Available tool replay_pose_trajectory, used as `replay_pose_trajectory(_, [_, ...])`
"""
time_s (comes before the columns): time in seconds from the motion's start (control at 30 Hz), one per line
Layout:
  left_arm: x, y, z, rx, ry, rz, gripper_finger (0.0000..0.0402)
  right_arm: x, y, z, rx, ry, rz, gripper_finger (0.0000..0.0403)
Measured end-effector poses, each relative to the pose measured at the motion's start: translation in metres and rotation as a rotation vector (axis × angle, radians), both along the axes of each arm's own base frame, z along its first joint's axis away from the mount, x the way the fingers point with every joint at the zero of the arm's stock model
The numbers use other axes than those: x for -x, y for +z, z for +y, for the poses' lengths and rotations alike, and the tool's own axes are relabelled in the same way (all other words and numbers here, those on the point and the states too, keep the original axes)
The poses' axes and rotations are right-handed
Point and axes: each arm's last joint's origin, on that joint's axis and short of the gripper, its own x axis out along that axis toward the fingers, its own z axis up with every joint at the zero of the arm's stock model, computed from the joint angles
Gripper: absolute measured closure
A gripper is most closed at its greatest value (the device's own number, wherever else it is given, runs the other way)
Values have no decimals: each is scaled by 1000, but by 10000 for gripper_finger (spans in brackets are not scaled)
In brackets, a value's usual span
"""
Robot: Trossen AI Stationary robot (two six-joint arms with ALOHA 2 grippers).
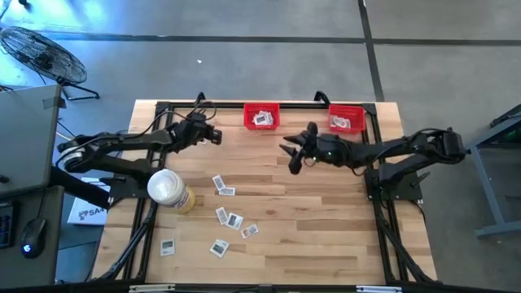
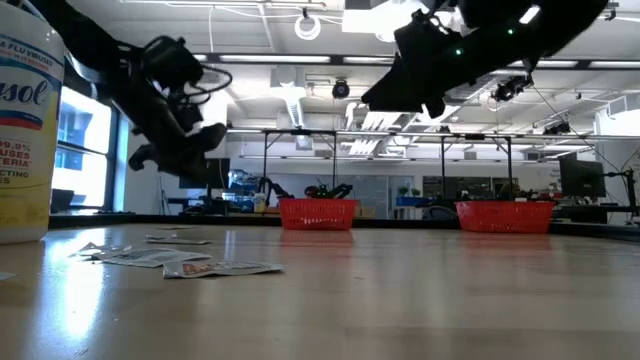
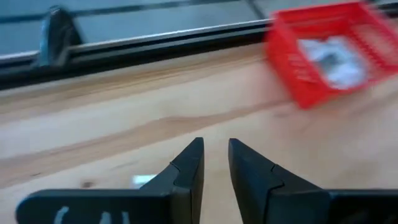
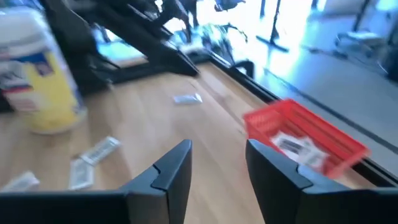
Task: Pick & Place First Aid Supplies
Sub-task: Put the ointment pack into the right red bin
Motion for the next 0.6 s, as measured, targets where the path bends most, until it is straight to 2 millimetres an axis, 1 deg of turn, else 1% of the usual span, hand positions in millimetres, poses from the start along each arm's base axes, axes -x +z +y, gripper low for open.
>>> replay_pose_trajectory(0.17, [7,-22,22,82,83,62,322,9,-15,9,5,26,-53,257])
replay_pose_trajectory(0.27, [8,-34,32,130,130,91,300,14,-24,12,-5,33,-42,258])
replay_pose_trajectory(0.37, [9,-43,39,189,130,102,274,20,-32,14,-18,25,-50,260])
replay_pose_trajectory(0.47, [11,-46,42,212,140,99,261,23,-36,16,-16,24,-58,260])
replay_pose_trajectory(0.6, [11,-46,41,219,137,98,260,23,-37,16,-23,33,-56,261])
